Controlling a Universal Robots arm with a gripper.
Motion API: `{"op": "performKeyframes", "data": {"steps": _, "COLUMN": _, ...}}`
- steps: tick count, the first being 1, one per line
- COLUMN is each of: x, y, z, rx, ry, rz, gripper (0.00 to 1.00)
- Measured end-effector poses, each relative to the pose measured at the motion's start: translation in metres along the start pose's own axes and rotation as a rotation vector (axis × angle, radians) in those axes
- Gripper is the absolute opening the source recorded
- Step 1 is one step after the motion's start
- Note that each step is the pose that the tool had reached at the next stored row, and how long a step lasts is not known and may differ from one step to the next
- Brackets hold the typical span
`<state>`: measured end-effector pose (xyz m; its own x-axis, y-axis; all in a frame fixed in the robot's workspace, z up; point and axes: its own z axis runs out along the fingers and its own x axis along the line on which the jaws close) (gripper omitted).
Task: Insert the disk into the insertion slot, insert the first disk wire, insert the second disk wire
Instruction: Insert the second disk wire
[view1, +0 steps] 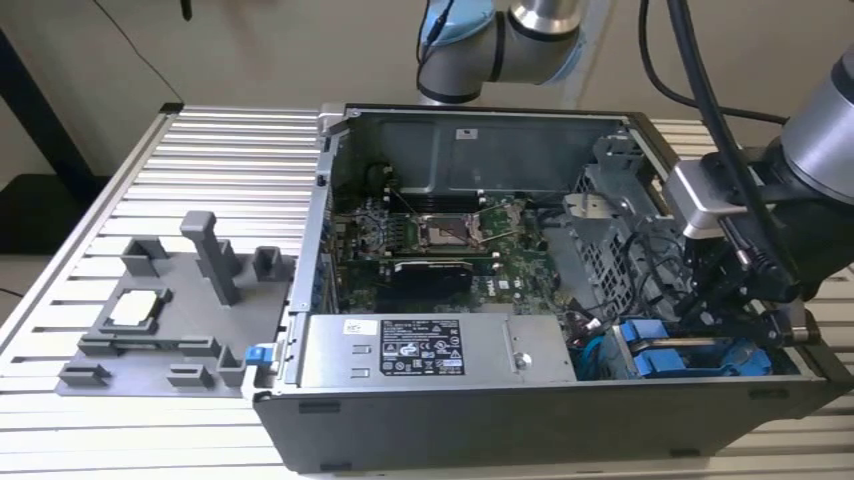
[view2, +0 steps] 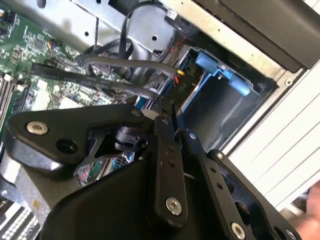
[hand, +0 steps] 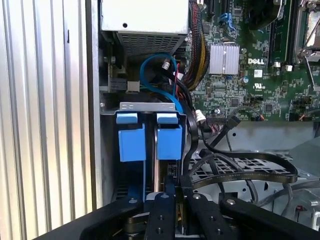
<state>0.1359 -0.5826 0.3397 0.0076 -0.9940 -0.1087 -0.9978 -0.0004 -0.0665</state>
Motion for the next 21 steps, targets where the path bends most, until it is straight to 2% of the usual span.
{"op": "performKeyframes", "data": {"steps": 21, "x": 0.0004, "y": 0.0001, "z": 0.0037, "rx": 0.0005, "ry": 0.0, "rz": 0.0, "gripper": 0.16}}
